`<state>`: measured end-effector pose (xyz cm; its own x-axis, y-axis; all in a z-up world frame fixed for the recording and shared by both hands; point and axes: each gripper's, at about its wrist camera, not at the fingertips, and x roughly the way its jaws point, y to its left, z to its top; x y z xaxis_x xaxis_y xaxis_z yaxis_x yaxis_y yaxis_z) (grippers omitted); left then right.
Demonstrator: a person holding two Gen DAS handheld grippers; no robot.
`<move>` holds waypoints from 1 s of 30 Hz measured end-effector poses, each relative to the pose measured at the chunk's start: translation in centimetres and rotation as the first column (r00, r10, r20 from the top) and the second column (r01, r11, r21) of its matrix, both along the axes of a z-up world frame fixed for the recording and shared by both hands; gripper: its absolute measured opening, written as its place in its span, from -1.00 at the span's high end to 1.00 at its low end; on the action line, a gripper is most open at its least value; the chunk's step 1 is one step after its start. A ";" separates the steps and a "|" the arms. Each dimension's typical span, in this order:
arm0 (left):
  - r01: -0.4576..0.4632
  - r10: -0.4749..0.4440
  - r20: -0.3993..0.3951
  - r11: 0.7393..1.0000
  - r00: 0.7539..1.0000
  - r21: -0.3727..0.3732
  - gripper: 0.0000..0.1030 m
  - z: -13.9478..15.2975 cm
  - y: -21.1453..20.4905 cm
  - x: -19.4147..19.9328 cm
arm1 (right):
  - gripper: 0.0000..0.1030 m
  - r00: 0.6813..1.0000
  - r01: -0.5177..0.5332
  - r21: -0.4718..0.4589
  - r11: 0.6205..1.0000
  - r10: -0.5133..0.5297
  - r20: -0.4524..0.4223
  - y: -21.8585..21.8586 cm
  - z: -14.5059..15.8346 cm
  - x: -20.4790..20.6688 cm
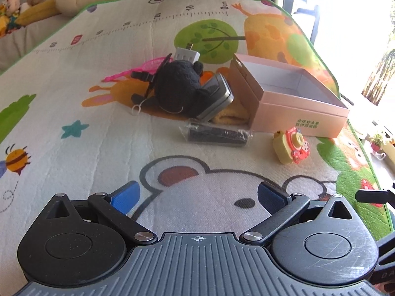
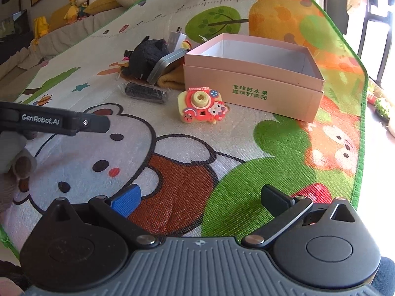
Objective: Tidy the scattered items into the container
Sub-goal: 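Grasp the Hello Kitty toy with the right tool while the left grasps the bagged stick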
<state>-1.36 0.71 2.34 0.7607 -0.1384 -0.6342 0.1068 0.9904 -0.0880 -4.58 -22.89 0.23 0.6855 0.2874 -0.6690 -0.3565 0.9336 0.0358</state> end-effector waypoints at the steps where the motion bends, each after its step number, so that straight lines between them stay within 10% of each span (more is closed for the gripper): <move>1: -0.001 0.000 0.017 1.000 1.000 0.016 -1.00 0.3 0.0 0.3 | -1.00 0.999 -0.016 -0.003 1.000 0.016 0.032 0.2 0.5 0.0; 5: -0.024 0.022 0.057 0.999 0.998 0.043 -1.00 1.0 0.7 1.3 | -0.93 0.980 -0.086 -0.106 0.991 0.103 0.168 1.9 1.8 1.3; 7: -0.035 0.032 0.067 0.999 0.997 0.039 -1.00 1.0 1.4 1.6 | -0.62 0.979 -0.103 -0.111 0.988 0.120 0.163 2.6 2.1 3.2; 14: -0.002 -0.001 0.061 0.999 0.998 0.048 -1.00 0.5 1.9 2.0 | -0.60 0.988 -0.070 -0.077 0.995 0.080 0.132 3.4 0.7 9.1; 16: 0.021 -0.025 0.056 0.998 0.998 0.065 -1.00 0.3 1.3 2.3 | -0.14 0.990 -0.084 -0.075 0.994 0.092 0.109 3.4 0.2 9.4; 30: 0.108 -0.117 0.029 0.971 0.993 0.214 -1.00 -1.8 -5.3 8.5 | -0.11 0.995 -0.041 -0.057 0.998 0.046 0.093 -2.0 1.1 1.2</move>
